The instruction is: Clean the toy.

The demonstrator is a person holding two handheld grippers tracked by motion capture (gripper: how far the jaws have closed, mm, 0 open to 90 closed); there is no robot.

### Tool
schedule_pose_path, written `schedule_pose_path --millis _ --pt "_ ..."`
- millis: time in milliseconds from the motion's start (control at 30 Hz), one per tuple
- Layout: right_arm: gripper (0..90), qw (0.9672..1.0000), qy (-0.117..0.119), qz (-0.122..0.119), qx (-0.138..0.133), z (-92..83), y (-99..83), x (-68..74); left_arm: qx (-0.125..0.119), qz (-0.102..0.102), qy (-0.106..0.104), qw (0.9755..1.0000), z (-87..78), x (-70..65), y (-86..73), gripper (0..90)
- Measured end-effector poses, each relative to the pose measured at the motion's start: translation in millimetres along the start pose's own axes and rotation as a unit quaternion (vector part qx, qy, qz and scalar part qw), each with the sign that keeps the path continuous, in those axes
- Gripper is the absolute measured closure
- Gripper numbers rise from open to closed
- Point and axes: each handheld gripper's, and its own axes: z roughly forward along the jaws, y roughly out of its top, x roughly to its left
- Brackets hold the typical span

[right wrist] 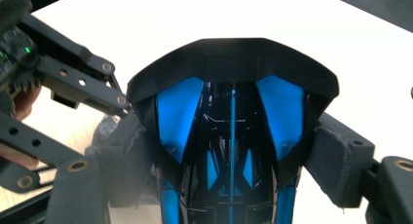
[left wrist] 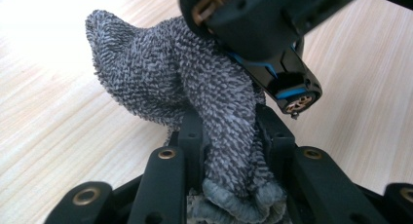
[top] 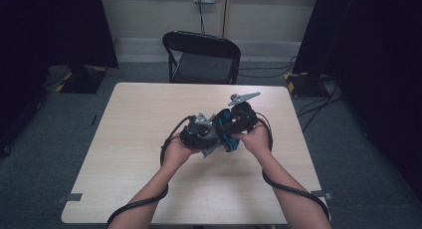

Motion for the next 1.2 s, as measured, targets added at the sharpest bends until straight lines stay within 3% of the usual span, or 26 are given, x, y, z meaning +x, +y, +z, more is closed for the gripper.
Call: schedule_pose_path --millis 267,700,1200 --pt "25.5 1.0000 0.000 0.003 0.000 -0.4 3.1 -0.7 0.009 0.009 -0.004 0.9999 6.3 -7.4 -3.7 68.8" --pt "25.5 1.0000 -0.001 0.006 -0.005 -2.4 6.5 -2.5 0.012 0.006 -0.019 0.9997 13.8 -12.5 -9.4 68.9" --pt "25.5 0.9999 0.001 0.009 -0.008 0.2 7.9 -2.4 0.017 0.003 -0.022 0.9996 15.3 -14.6 -16.7 68.9"
